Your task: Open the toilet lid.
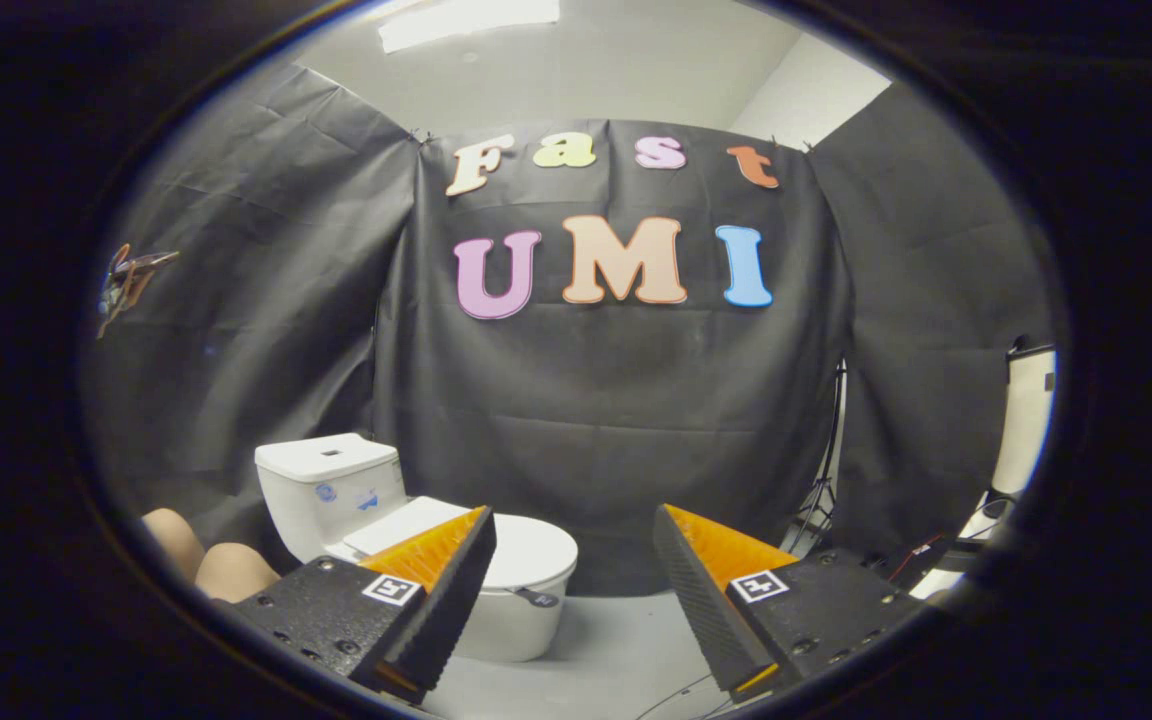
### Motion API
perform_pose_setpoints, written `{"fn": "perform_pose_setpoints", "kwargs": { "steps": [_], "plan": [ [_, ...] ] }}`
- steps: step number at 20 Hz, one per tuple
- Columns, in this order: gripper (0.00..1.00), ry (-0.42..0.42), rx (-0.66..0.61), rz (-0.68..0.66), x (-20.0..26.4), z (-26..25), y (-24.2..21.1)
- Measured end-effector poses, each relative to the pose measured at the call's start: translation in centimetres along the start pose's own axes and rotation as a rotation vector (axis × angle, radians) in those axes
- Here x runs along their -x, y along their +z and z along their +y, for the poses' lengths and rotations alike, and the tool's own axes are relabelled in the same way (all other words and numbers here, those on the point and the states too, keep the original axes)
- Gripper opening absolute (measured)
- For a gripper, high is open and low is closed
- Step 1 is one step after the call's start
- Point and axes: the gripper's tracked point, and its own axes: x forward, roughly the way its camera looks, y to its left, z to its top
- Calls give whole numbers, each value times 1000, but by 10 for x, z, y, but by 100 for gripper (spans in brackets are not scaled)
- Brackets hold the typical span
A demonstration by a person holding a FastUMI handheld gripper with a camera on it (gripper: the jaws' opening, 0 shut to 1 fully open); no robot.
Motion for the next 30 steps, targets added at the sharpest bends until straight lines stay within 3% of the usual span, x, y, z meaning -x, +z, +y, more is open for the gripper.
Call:
{"fn": "perform_pose_setpoints", "kwargs": {
  "steps": [6, 16, 19, 23, 30],
  "plan": [
    [97, 21, -48, 35, -23, 1, -11],
    [95, 119, -170, 249, -150, 3, -51],
    [95, 167, -302, 299, -181, 4, -72],
    [97, 160, -491, 447, -207, 2, -119],
    [93, 263, -842, 745, -244, 55, -200]
  ]
}}
